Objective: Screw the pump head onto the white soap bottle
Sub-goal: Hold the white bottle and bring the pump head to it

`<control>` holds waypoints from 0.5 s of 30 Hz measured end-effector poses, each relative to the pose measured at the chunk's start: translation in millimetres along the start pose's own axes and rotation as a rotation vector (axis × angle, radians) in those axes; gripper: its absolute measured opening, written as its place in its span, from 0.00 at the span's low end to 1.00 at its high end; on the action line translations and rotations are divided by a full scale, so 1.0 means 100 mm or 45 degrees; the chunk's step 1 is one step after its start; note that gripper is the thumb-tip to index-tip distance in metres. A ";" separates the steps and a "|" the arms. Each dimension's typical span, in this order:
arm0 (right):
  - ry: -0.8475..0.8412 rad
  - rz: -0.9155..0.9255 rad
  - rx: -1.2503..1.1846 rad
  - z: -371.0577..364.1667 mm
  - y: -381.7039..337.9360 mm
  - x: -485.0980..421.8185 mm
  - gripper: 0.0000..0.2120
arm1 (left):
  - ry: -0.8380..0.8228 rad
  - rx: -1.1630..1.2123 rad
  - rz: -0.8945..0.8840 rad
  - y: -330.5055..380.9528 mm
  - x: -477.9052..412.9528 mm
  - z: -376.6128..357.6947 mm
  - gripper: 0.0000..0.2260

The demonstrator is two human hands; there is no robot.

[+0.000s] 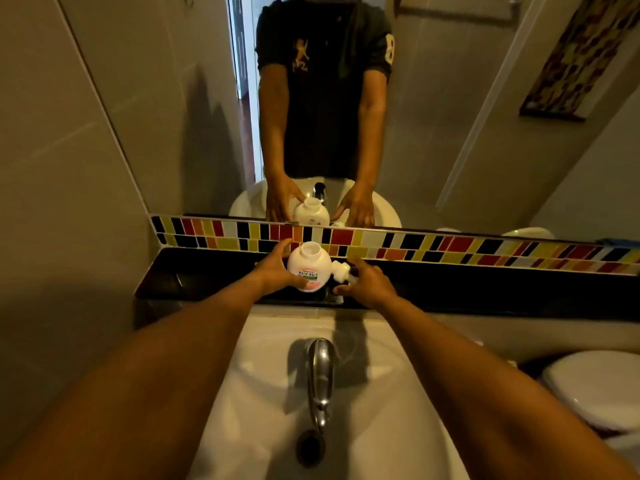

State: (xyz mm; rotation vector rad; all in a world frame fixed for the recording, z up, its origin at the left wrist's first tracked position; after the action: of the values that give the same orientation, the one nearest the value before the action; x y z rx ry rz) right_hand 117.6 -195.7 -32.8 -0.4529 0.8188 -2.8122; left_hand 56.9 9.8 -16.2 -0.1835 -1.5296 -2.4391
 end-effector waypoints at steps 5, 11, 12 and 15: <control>0.205 -0.021 -0.029 -0.03 0.02 -0.03 0.35 | 0.079 0.135 -0.039 -0.08 -0.07 -0.07 0.43; 0.251 -0.026 -0.129 -0.06 0.05 -0.07 0.26 | 0.105 0.104 -0.045 -0.11 -0.12 -0.12 0.38; 0.251 -0.021 -0.145 -0.05 0.06 -0.07 0.25 | 0.107 0.096 -0.046 -0.10 -0.11 -0.12 0.38; 0.204 -0.026 -0.272 0.01 0.05 -0.07 0.24 | 0.112 0.136 -0.053 -0.08 -0.08 -0.09 0.37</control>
State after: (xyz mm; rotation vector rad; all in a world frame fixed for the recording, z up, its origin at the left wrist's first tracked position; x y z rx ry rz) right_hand 124.8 -199.0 -36.5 -0.2684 1.1613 -2.8194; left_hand 62.9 5.9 -29.1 -0.0235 -1.6352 -2.3550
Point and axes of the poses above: each hand's wrist, its own x-axis away from the middle knuckle, its own z-axis out of the back of the hand, y = z × x, the point moved 6 cm from there along -x, towards the middle knuckle, and after that the axes turned 2 degrees about -z, right-handed, at the moved point
